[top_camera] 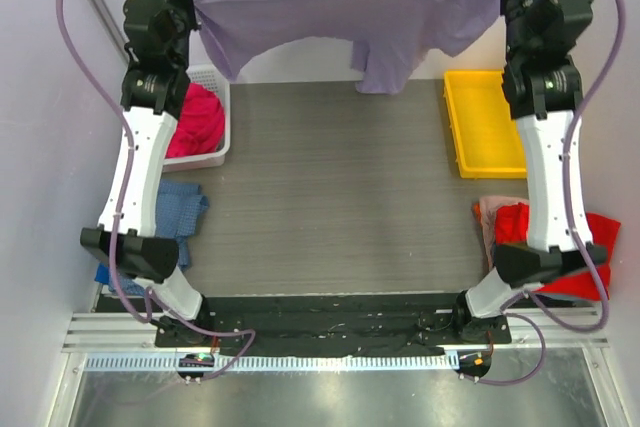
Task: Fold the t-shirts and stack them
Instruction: Flatten out the tshirt
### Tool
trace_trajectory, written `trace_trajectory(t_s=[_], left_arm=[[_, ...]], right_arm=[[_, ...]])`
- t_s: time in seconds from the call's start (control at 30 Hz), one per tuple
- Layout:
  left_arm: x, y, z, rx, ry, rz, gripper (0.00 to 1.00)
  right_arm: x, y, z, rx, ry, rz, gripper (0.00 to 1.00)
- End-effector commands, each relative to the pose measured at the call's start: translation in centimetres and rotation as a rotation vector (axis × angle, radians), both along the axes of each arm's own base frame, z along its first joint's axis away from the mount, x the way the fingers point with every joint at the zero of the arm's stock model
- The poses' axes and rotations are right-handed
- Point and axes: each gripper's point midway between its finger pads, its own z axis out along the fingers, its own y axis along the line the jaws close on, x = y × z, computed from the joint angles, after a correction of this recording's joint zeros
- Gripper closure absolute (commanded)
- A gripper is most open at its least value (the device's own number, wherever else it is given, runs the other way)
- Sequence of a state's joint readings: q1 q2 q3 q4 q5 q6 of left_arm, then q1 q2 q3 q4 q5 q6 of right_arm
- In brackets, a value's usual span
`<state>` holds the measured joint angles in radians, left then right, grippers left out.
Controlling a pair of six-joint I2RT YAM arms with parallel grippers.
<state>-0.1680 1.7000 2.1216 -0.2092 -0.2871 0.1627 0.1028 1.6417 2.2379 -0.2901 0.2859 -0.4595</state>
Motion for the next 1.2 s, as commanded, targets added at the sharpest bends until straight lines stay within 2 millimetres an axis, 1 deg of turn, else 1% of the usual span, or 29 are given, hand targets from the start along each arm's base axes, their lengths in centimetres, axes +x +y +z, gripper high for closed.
trace_trajectory(t_s=[0.0, 0.03, 0.07, 0.1, 0.13, 0.17, 0.2, 0.23, 0.27, 0.3, 0.33, 0.37, 0.4, 0.43, 0.47, 0.5, 0.53, 0.57, 0.63, 0.67, 0.7, 0.77, 0.83, 0.87, 0.93, 0.97, 1.03, 1.1, 1.17], left_arm=[[-2.6, 0.6, -1.6, 0.001, 0.008, -0.018, 1.00], [-2.0, 0.3, -5.4, 0.011, 0.078, -0.029, 1.00], [-3.1, -0.1, -5.7, 0.015, 0.081, -0.058, 1.00], [-2.8, -0.4, -9.8, 0.027, 0.152, -0.072, 1.00], [-3.2, -0.6, -11.2, 0.036, 0.177, -0.082, 1.00], [-3.7, -1.1, -12.4, 0.039, 0.191, -0.105, 1.00], [-4.3, -1.3, -15.1, 0.048, 0.237, -0.119, 1.00], [-4.8, -1.3, -16.2, 0.060, 0.259, -0.123, 1.00], [-5.2, -1.5, -17.2, 0.064, 0.277, -0.128, 1.00], [-5.9, -1.9, -19.6, 0.076, 0.330, -0.155, 1.00], [-6.4, -2.0, -20.7, 0.078, 0.357, -0.162, 1.00], [-6.9, -2.3, -22.0, 0.082, 0.390, -0.182, 1.00], [-7.7, -2.7, -24.9, 0.097, 0.462, -0.211, 1.00], [-8.5, -2.9, -25.6, 0.097, 0.480, -0.222, 1.00], [-9.2, -3.2, -26.9, 0.104, 0.518, -0.241, 1.00], [-10.0, -3.4, -29.0, 0.125, 0.568, -0.264, 1.00], [-10.6, -3.7, -29.2, 0.142, 0.573, -0.276, 1.00], [-11.6, -3.7, -30.6, 0.161, 0.626, -0.289, 1.00], [-13.0, -4.2, -32.0, 0.229, 0.680, -0.345, 1.00], [-14.2, -4.1, -32.7, 0.255, 0.724, -0.360, 1.00], [-14.9, -4.0, -33.3, 0.280, 0.751, -0.370, 1.00], [-16.6, -3.8, -34.3, 0.346, 0.812, -0.405, 1.00], [-17.7, -3.8, -35.2, 0.410, 0.856, -0.435, 1.00], [-18.6, -3.6, -36.0, 0.430, 0.903, -0.448, 1.00], [-19.3, -3.5, -36.8, 0.466, 0.942, -0.464, 1.00], [-19.9, -3.3, -37.6, 0.478, 0.981, -0.470, 1.00], [-20.6, -3.1, -38.5, 0.506, 1.025, -0.481, 1.00], [-20.8, -2.9, -38.9, 0.517, 1.047, -0.468, 1.00], [-21.3, -2.8, -39.4, 0.526, 1.067, -0.476, 1.00]], right_arm=[[-5.6, -0.4, 0.7, 0.051, -0.067, 0.030, 0.99], [-6.1, -0.1, -1.9, 0.059, -0.007, 0.051, 0.99], [-6.0, 0.3, -3.6, 0.067, 0.034, 0.072, 0.99], [-5.3, 0.6, -7.9, 0.059, 0.145, 0.082, 0.99], [-6.3, 0.9, -8.8, 0.067, 0.157, 0.104, 0.99], [-6.3, 1.1, -10.8, 0.066, 0.207, 0.113, 0.99], [-6.1, 1.3, -14.3, 0.072, 0.282, 0.117, 0.99], [-6.2, 1.6, -16.0, 0.088, 0.321, 0.133, 0.99], [-6.9, 2.1, -17.1, 0.094, 0.346, 0.165, 0.99], [-7.0, 2.5, -20.7, 0.106, 0.435, 0.181, 0.99], [-7.3, 2.9, -22.6, 0.118, 0.478, 0.199, 0.99], [-8.0, 3.7, -23.7, 0.136, 0.503, 0.242, 0.99], [-8.5, 4.0, -27.3, 0.149, 0.592, 0.257, 0.99], [-8.9, 4.1, -28.9, 0.156, 0.630, 0.261, 0.99], [-9.6, 5.0, -30.7, 0.171, 0.683, 0.308, 0.99], [-10.4, 5.7, -33.3, 0.179, 0.747, 0.344, 0.99], [-10.9, 6.0, -34.6, 0.181, 0.786, 0.363, 0.99], [-12.0, 6.1, -37.0, 0.184, 0.858, 0.371, 0.99], [-13.3, 6.8, -38.8, 0.182, 0.924, 0.414, 0.99], [-14.2, 6.8, -39.8, 0.179, 0.965, 0.424, 0.99], [-15.0, 6.9, -40.9, 0.160, 1.002, 0.437, 0.99], [-16.6, 7.2, -42.2, 0.158, 1.065, 0.466, 0.99], [-18.0, 7.5, -43.2, 0.134, 1.109, 0.510, 0.99], [-19.1, 7.6, -44.0, 0.133, 1.155, 0.521, 0.99], [-20.1, 7.8, -44.6, 0.096, 1.199, 0.566, 0.99], [-20.5, 7.5, -44.4, 0.084, 1.208, 0.561, 0.99], [-20.6, 7.2, -43.8, 0.051, 1.186, 0.558, 0.99], [-21.3, 7.3, -43.4, 0.024, 1.211, 0.587, 0.99], [-22.2, 6.9, -44.1, -0.022, 1.291, 0.602, 0.99]])
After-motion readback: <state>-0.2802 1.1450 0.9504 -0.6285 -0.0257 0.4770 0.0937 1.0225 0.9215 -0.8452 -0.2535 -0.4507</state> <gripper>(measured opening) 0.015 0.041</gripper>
